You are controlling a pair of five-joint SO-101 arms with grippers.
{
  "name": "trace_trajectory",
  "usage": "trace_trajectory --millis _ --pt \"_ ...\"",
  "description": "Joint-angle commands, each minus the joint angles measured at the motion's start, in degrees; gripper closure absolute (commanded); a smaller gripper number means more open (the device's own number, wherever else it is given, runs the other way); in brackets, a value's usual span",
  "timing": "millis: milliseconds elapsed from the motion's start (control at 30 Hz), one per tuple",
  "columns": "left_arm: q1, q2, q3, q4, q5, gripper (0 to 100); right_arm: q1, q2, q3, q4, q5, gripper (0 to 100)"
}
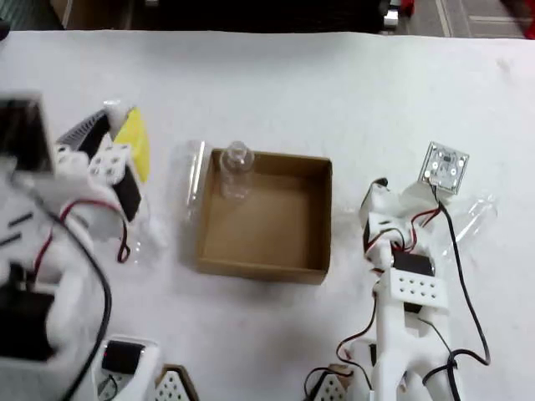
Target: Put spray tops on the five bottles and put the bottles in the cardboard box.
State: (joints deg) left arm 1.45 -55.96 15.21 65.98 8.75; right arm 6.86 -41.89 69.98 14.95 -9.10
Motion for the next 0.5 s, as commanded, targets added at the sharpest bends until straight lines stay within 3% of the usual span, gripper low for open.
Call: trace_trajectory --millis 0,133,333,467 --pt "0.75 -11.47 12.75 -19.87 -0.35 98 -0.22 0.13 -0.26 -1.36 0.18 76.5" --pt "1.36 -11.30 16.88 -29.54 -0.26 98 -0.31 0.13 -0.18 -1.36 0.18 76.5" --pt "11.65 -2.68 16.70 -37.71 -0.35 98 -0.31 0.13 1.58 -5.41 0.18 76.5" --pt "13.76 5.93 15.56 -44.84 -0.35 98 -0.22 0.13 2.81 -8.31 0.18 76.5"
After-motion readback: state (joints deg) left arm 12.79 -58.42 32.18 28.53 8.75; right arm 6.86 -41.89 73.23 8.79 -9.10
